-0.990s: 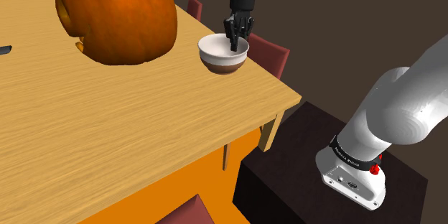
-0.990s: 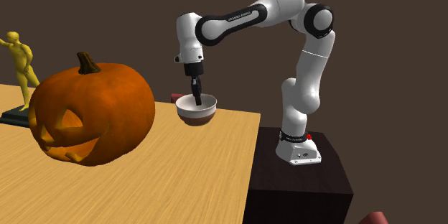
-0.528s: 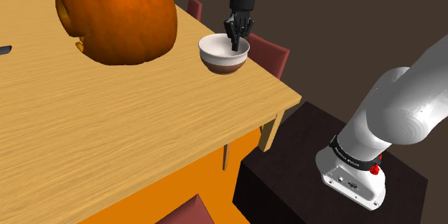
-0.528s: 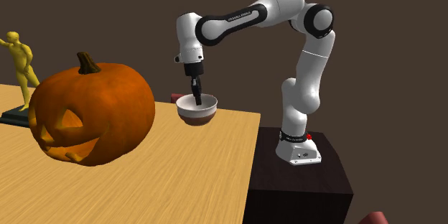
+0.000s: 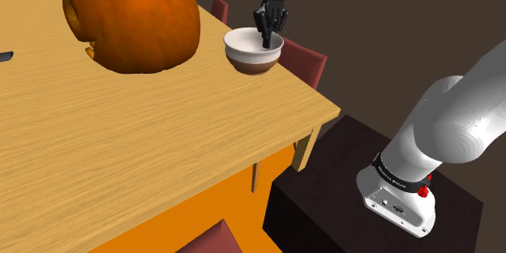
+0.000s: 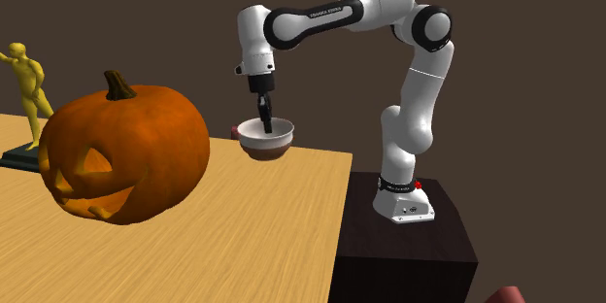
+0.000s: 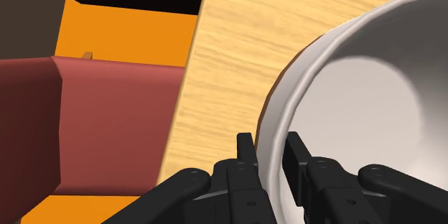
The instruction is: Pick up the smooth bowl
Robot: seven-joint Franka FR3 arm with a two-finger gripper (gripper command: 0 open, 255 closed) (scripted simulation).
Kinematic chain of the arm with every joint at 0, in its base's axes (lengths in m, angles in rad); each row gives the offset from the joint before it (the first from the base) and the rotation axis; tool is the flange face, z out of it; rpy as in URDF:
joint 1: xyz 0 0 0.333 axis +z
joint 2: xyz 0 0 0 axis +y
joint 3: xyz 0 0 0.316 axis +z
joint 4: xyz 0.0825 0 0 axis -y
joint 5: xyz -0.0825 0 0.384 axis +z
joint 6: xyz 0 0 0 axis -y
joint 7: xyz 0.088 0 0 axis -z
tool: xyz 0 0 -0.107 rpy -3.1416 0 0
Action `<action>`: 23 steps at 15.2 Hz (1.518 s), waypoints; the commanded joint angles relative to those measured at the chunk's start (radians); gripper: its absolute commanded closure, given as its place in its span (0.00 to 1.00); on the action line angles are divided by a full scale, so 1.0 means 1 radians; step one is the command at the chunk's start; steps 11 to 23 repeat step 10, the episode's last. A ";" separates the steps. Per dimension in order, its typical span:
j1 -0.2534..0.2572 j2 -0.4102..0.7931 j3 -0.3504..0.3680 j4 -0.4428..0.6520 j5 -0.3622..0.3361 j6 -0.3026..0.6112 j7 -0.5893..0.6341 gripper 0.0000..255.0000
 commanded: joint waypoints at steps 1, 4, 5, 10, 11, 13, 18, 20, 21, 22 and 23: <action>0.000 -0.002 0.000 0.027 -0.001 -0.029 0.005 1.00; 0.000 -0.002 -0.001 0.067 -0.002 -0.069 0.011 1.00; 0.000 -0.002 -0.002 0.081 -0.002 -0.082 0.013 1.00; -0.001 0.001 -0.003 0.126 -0.003 -0.124 0.020 1.00; -0.001 0.001 -0.003 0.126 -0.003 -0.124 0.020 1.00; -0.001 0.001 -0.003 0.126 -0.003 -0.124 0.020 1.00; -0.001 0.001 -0.003 0.126 -0.003 -0.124 0.020 1.00; -0.001 0.001 -0.003 0.126 -0.003 -0.124 0.020 1.00; -0.001 0.001 -0.003 0.126 -0.003 -0.124 0.020 1.00; -0.001 0.001 -0.003 0.126 -0.003 -0.124 0.020 1.00; -0.001 0.001 -0.003 0.126 -0.003 -0.124 0.020 1.00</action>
